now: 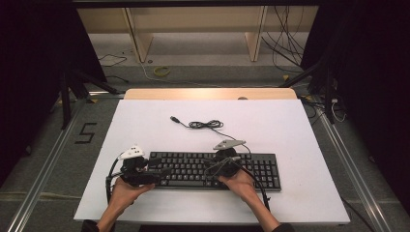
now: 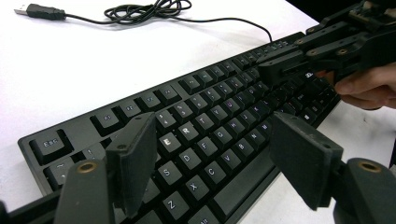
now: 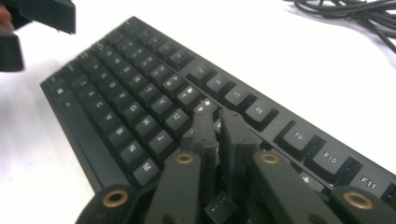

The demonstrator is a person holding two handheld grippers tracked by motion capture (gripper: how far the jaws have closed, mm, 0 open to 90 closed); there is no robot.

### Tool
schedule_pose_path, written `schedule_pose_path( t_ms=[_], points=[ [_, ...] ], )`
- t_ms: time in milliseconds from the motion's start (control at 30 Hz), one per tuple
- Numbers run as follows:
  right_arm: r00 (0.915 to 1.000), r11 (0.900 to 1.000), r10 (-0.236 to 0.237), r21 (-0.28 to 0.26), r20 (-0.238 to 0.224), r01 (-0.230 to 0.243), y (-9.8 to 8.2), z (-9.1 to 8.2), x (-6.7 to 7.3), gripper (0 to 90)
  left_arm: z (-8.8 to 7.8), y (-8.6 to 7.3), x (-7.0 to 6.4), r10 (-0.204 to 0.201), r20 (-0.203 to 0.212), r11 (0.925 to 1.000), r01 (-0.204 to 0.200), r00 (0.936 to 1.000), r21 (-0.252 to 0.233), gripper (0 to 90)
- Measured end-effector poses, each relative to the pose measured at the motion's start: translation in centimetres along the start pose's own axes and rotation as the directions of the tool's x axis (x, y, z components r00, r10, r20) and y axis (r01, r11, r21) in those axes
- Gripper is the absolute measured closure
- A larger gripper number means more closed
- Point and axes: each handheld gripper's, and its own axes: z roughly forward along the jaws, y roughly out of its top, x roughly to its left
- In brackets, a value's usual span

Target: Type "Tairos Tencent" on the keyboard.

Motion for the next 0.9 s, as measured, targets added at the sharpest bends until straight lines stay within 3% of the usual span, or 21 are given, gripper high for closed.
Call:
schedule_pose_path(
  t_ms=[300,733,900],
  points=[
    [0.9997,0.999,0.000,-0.042,-0.024,-0.001,0.1,-1.2,0.2,71.8,0.1,0.0,0.0,0.003,-0.005,1.0000,-0.003,1.0000,0.005,32.1],
    [0.9989,0.998,0.016,-0.062,-0.043,-0.018,0.0,-2.1,0.4,55.6,0.2,0.0,0.1,0.001,-0.012,0.9999,-0.001,0.9999,0.016,35.2],
    [0.9988,0.998,0.017,-0.065,-0.045,-0.019,-0.1,-2.4,0.4,54.3,0.3,0.0,0.2,0.010,-0.018,0.9996,-0.010,0.9998,0.025,37.7]
  ],
)
